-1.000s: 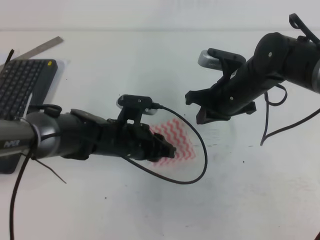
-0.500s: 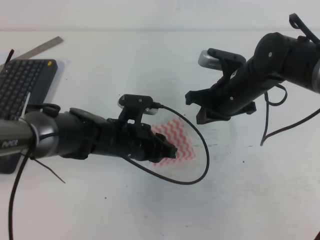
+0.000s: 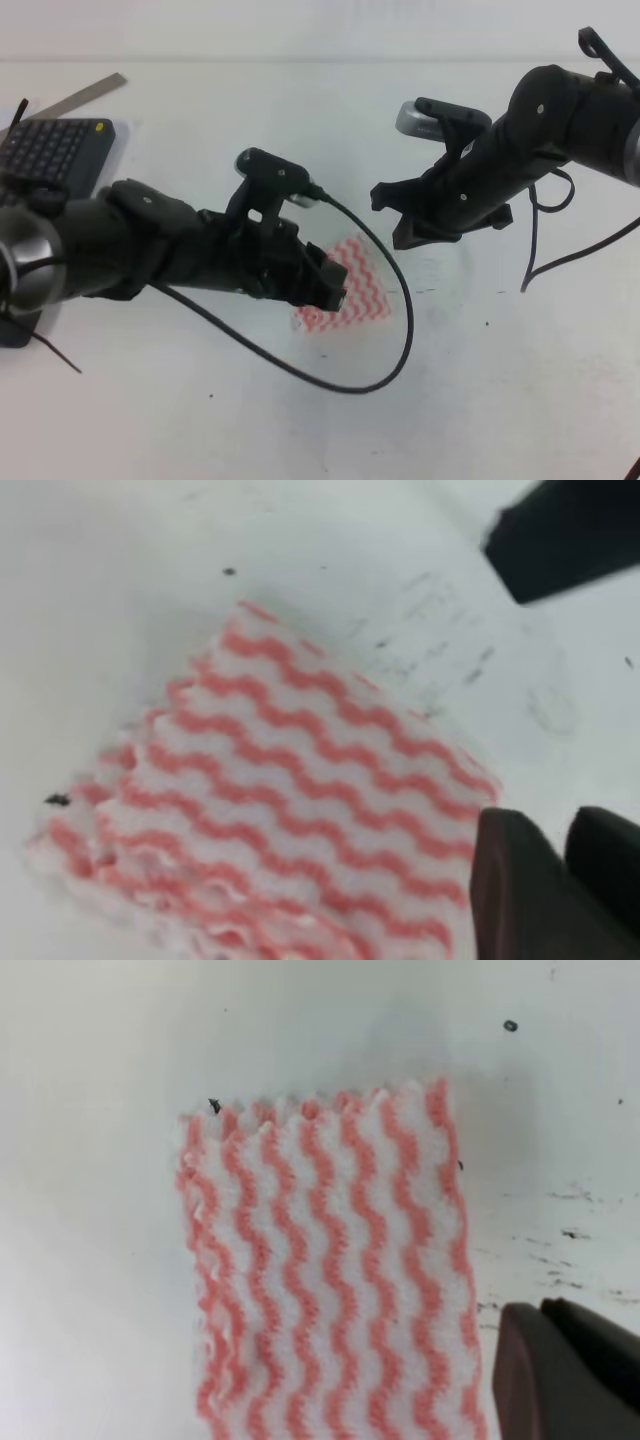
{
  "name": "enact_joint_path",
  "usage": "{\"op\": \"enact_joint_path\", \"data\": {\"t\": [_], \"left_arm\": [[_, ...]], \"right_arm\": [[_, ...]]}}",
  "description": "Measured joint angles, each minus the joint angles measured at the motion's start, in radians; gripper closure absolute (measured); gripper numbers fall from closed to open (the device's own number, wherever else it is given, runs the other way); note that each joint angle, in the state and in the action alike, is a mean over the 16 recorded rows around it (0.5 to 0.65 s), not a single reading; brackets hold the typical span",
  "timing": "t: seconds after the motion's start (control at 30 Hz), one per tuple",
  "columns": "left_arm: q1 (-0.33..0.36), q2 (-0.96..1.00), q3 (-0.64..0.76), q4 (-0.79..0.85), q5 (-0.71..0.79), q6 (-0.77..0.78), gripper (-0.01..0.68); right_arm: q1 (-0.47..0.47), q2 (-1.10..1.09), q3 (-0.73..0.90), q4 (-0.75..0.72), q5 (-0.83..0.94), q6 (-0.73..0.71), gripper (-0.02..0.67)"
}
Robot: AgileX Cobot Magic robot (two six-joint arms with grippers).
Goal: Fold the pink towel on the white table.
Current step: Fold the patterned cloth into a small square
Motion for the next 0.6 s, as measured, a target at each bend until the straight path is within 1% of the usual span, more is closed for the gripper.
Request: {"op": "enact_joint_path", "data": {"t": [0.23,0.37,0.5,0.6], "left_arm": [[0.0,-0.008,0.0,0.159,0.013,-0.009,0.345],[0.0,0.007,0.0,0.222,0.011,-0.009,0.267],[0.0,0.026,0.0,0.249,-0.008,-0.007,0.242],[0.0,0.039,0.0,0.26,-0.023,-0.006,0.242]], "right_arm": [[0.0,0.001,0.0,0.0,0.0,-0.001,0.667],[-0.001,0.001,0.0,-0.001,0.0,-0.001,0.667],[-0.003,0.001,0.0,-0.002,0.0,-0.001,0.667],[-0.004,0.001,0.0,-0.002,0.0,-0.001,0.667]]}}
